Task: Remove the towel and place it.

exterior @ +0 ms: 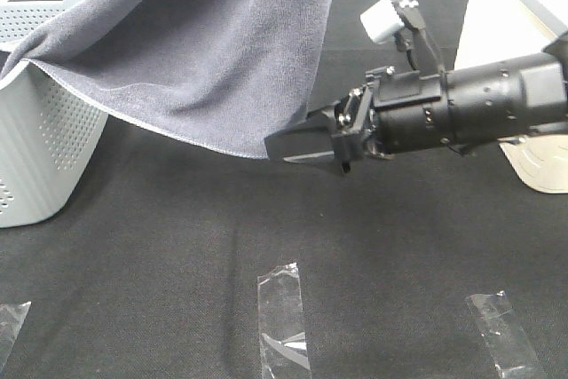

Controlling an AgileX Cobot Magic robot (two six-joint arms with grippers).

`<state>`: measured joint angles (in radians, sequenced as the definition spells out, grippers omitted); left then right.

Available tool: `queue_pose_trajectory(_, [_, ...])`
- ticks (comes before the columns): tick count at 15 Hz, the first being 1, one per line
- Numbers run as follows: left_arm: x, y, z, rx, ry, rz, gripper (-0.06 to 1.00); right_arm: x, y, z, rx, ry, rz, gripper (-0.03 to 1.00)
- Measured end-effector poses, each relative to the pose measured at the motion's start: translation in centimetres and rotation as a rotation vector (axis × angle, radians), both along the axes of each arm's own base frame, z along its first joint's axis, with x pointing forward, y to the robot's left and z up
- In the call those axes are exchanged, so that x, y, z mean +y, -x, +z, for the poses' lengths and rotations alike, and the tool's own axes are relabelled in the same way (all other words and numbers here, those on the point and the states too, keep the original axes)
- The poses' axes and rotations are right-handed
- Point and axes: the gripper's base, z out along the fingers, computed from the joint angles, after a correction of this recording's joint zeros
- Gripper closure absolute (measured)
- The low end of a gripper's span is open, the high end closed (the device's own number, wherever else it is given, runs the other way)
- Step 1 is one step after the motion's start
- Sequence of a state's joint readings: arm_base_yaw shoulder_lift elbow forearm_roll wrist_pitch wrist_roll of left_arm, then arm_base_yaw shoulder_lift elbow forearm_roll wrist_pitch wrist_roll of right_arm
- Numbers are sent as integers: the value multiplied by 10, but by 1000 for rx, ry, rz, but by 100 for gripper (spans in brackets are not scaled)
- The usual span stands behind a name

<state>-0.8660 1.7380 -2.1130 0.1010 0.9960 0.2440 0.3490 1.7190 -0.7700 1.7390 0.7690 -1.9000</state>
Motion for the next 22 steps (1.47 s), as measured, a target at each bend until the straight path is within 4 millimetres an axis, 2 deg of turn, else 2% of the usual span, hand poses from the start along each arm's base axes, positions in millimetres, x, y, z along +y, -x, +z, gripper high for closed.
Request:
queue_pose_trajectory(6, [0, 0, 1, -5, 5, -1, 94, -3, -13, -6, -22, 83, -73, 22])
queue_pose_trajectory(12, [3, -6, 5, -73, 9, 57, 94, 4, -12, 5, -30, -4, -6, 23])
queue_pose_trajectory(13, [5, -8, 5, -81, 12, 84, 94, 5, -11, 6, -28, -19, 8, 28])
queue_pose_trajectory(17, [9, -12, 7, -106, 8, 146, 94, 7, -6, 10, -21, -77, 58, 65])
queue_pose_trajectory(21, [12, -15, 9, -124, 11, 201, 94, 8, -5, 12, -11, -97, 71, 94])
queue_pose_trajectory(22, [14, -16, 9, -129, 14, 221, 94, 8, -5, 12, 10, -101, 62, 97])
